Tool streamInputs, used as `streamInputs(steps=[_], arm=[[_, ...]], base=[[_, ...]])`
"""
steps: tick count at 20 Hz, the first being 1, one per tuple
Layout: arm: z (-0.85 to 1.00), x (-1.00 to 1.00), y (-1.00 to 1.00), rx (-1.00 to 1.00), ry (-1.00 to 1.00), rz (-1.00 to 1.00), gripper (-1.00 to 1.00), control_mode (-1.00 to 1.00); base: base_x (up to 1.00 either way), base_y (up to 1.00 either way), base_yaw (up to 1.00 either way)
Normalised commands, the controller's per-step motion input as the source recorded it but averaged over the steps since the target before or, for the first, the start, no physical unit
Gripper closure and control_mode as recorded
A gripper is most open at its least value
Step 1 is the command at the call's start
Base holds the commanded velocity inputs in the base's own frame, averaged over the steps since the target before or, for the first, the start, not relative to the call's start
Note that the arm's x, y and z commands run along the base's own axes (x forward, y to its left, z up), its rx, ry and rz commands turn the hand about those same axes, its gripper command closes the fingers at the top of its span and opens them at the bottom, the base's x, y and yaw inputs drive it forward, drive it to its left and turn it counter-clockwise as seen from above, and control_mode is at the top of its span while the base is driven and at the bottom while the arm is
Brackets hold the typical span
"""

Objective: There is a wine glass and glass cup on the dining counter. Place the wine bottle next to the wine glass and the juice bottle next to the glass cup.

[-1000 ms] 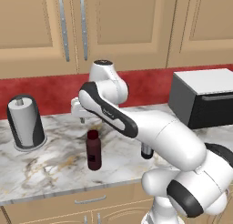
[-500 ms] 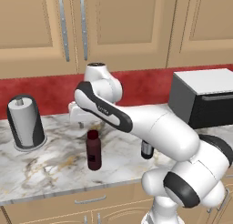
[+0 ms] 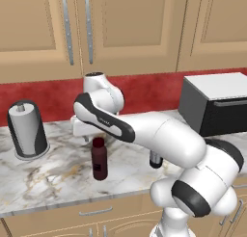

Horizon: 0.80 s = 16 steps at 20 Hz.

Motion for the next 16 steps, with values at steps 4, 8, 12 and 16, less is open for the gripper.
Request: streamInputs(steps=[4, 8, 12, 16], arm=[[-0.21, 0.02, 0.00, 0.00, 0.05, 0.00, -1.00, -1.00], [-0.19, 0.00, -0.01, 0.00, 0.01, 0.00, -1.00, -1.00], [-0.15, 0.00, 0.00, 0.00, 0.00, 0.00, -1.00, -1.00], [-0.13, 0.02, 0.00, -0.01, 0.00, 0.00, -1.00, -1.00]], base=[[0.00, 0.00, 0.00], [0.00, 0.00, 0.00], [0.00, 0.00, 0.00], [0.00, 0.00, 0.00]])
